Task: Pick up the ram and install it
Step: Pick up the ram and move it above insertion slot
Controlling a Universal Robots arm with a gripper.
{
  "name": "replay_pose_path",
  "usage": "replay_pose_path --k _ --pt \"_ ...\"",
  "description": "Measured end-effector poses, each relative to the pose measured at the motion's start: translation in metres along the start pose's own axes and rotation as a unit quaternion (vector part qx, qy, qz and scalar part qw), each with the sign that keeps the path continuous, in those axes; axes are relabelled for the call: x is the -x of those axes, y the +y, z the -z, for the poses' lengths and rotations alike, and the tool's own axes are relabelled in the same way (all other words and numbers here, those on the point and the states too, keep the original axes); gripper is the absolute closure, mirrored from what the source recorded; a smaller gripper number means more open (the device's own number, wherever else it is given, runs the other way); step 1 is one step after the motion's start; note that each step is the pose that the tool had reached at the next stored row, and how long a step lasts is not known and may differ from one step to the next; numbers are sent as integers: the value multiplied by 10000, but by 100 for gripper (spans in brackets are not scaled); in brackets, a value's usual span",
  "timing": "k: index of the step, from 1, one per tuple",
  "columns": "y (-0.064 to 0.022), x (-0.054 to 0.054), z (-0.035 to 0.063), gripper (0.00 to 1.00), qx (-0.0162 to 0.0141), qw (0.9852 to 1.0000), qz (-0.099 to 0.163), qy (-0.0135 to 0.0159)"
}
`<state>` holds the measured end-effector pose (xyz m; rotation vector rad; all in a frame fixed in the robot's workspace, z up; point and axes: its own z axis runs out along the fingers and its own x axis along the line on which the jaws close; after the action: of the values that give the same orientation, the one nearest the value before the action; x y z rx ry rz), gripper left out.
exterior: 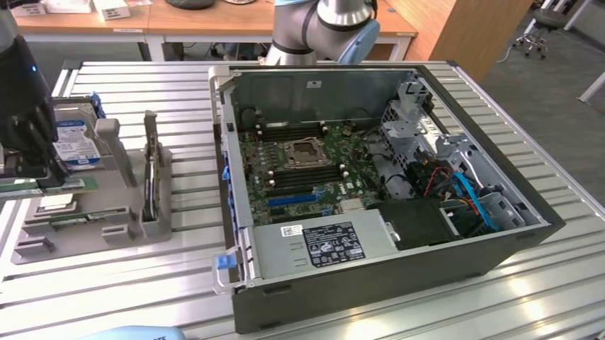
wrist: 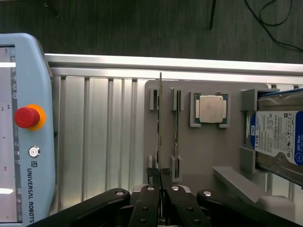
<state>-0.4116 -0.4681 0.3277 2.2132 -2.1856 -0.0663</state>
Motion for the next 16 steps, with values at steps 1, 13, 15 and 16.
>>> replay_pose_path --k 1,13,15,16 --pt "1 0 30 88 0 10000 0 0" --pt "13 3 333 88 0 10000 0 0" --pt "15 3 373 88 0 10000 0 0" --pt "16 3 394 88 0 10000 0 0"
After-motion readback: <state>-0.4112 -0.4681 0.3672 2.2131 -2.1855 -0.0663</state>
